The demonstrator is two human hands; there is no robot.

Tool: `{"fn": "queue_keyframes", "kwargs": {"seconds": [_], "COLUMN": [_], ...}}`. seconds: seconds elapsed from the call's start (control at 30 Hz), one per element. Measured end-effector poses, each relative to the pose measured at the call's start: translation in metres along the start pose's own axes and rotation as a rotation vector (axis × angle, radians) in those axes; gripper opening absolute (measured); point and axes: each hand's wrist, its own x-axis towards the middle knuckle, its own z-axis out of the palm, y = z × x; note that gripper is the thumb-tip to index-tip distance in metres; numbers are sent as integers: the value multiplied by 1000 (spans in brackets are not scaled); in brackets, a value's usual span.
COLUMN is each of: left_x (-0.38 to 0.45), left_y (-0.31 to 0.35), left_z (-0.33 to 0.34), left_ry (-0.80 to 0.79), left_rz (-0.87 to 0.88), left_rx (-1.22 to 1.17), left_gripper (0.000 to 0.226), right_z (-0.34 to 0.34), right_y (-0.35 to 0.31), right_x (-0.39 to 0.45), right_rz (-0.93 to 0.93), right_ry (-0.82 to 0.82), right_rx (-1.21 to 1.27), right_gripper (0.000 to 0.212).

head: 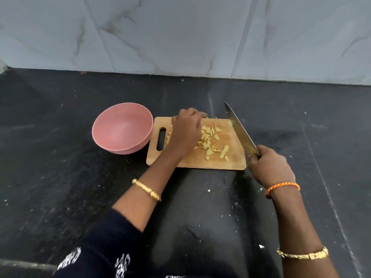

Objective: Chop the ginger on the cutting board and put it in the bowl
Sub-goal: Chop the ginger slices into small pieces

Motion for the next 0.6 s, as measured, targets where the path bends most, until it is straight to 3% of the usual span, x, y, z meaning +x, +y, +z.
{"fn": "queue_keyframes", "kwargs": {"seconds": [0.1,0.2,0.33,0.6], "left_x": [36,59,68,34], "left_y": [10,17,12,10], "left_z": [5,9,13,28], "left_ry": [-329,-528,-494,-187], "left_rz": [218,325,325,-51], "left_rx": [151,227,219,-90], "left_gripper": [51,38,17,12], "right_z": [1,4,7,14], "right_y": [0,2,7,-5], "right_x": [4,2,-3,-2], "right_rz": [-10,-4,-2,-14], "right_ry": [-20,-48,-70,-153], "right_rx": [33,71,75,82], "right_gripper": [18,21,18,19]}}
